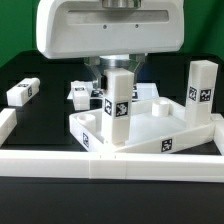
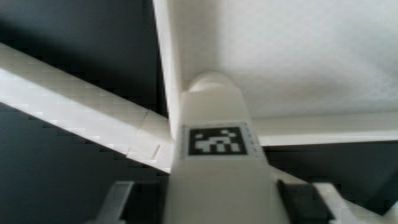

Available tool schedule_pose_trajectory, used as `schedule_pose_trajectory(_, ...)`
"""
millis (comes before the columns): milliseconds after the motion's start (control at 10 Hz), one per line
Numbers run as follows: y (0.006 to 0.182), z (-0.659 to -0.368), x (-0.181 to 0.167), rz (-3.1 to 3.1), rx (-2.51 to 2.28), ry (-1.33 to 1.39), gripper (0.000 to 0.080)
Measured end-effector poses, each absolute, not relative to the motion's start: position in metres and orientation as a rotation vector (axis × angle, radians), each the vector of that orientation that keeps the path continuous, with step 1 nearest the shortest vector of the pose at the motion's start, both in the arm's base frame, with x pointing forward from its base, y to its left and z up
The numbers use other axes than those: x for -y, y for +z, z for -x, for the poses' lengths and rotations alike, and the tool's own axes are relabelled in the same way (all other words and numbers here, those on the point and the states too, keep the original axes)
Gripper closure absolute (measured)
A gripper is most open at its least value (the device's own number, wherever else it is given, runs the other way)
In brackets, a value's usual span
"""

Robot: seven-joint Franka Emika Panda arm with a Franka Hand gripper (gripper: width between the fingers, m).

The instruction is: Assemble desk

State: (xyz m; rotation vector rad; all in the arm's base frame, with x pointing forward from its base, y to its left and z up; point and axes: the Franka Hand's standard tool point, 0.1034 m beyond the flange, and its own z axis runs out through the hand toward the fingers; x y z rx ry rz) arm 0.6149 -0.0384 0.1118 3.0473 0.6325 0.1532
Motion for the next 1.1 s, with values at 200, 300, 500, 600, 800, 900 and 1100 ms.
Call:
schedule_pose_trajectory(200,0.1118,-0.6149,0.0382,-3.060,-0.583,0.155,0.0511)
schedule_pose_trajectory(300,0.1118,-0.6149,0.0382,-3.080,-0.484,0.156,0.0511)
schedule_pose_trajectory(500,0.1117,-0.6148,0.0381,-3.112,-0.295,0.158,0.0511)
schedule_pose_trajectory(600,0.1112,-0.6142,0.0382,-3.139,-0.114,0.161,0.0511)
schedule_pose_trajectory(800,0.1110,-0.6142,0.0336,-3.146,0.224,0.158,0.0509)
schedule_pose_trajectory(900,0.1109,-0.6141,0.0338,-3.140,0.360,0.156,0.0509)
schedule_pose_trajectory(1100,0.1109,-0.6143,0.0302,-3.111,0.630,0.153,0.0509)
